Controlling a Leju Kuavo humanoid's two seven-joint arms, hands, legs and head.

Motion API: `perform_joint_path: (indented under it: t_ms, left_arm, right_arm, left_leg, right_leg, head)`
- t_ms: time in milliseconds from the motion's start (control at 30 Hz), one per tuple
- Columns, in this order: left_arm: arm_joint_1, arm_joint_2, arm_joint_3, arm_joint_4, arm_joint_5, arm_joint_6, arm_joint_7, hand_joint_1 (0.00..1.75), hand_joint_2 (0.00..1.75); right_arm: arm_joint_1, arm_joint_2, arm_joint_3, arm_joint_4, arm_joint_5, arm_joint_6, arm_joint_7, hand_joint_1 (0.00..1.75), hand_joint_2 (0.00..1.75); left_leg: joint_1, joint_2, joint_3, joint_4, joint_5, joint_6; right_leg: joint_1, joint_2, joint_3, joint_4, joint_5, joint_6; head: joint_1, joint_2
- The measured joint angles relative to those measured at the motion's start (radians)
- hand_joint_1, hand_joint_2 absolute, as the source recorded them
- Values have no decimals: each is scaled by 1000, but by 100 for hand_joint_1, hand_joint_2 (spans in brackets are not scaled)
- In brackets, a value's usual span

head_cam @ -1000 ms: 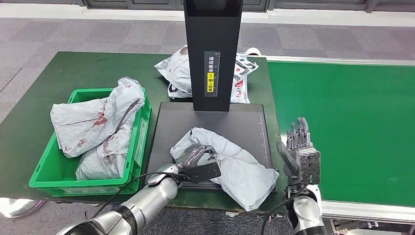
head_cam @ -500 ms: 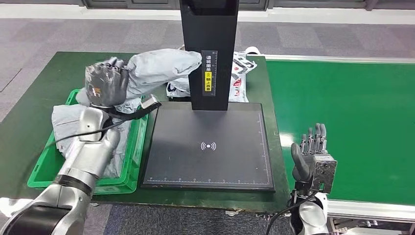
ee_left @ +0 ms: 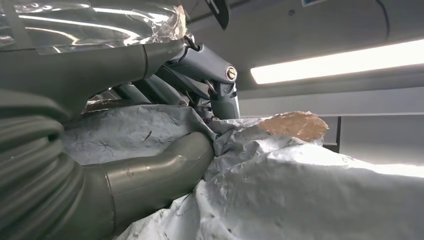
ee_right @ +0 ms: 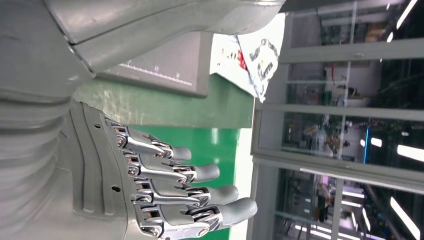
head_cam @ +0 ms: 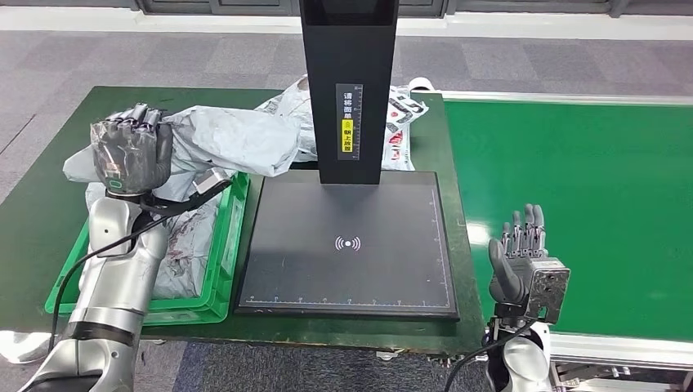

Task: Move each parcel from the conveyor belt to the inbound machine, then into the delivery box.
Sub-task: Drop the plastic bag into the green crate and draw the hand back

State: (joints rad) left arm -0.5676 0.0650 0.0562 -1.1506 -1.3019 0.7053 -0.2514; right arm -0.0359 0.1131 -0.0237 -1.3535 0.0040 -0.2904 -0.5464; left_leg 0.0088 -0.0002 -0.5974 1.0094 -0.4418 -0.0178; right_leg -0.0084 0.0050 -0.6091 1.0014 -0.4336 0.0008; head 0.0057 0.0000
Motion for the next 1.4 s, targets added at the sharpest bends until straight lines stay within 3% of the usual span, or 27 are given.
perform_joint_path:
  t_ms: [167, 233, 300, 367, 567, 733, 967, 1400]
  left_arm:
    - [81, -2, 87, -124, -165, 0, 112, 175, 175]
    - [117, 16, 106, -158, -196, 0, 231, 175, 175]
    - [149, 63, 96, -165, -201, 0, 380, 175, 175]
    - [174, 109, 77, -164, -202, -1, 465, 175, 175]
    - [237, 161, 53, -170, -202, -1, 494, 175, 175]
    - [258, 256, 31, -104, -203, -27, 679, 175, 175]
    - [275, 308, 15, -54, -203, -27, 697, 175, 175]
    - [278, 334, -4, -24, -203, -57, 730, 175, 175]
  right_arm:
    - [14, 6, -11, -12, 11, 9, 5, 0, 175]
    - [18, 11, -12, -12, 16, 9, 4, 0, 175]
    - [20, 15, -13, -12, 19, 9, 4, 0, 175]
    - [22, 17, -14, -12, 21, 9, 3, 0, 175]
    - [33, 18, -20, -29, 16, 9, 10, 0, 175]
    - [56, 17, -36, -49, 5, 10, 19, 0, 175]
    - [69, 17, -38, -59, 5, 10, 19, 0, 175]
    - [72, 17, -38, -62, 5, 10, 19, 0, 175]
  left_leg:
    - [0, 0, 0, 0, -1, -1]
    - [0, 1, 0, 0, -1, -2]
    - [0, 2, 1, -1, -2, -3]
    - [0, 2, 1, -1, -2, -3]
    - [1, 0, 0, -1, -2, -3]
    - [1, 3, 1, -1, -2, -4]
    - [1, 3, 1, -1, -2, -4]
    - [1, 3, 1, -1, -2, -4]
  right_leg:
    - [0, 0, 0, 0, -1, -1]
    - [1, 1, 0, 0, -1, -2]
    - [1, 2, -1, 0, -1, -3]
    - [2, 2, -1, 0, -2, -3]
    - [3, 0, 0, 1, -3, -4]
    - [3, 2, -1, 1, -3, -5]
    - [3, 1, -1, 1, -3, -5]
    - [3, 1, -1, 1, -3, -5]
  head:
    - [0, 0]
    - [0, 0]
    - [0, 0]
    - [0, 0]
    - [0, 0]
    - [0, 0]
    - [0, 0]
    - [0, 0]
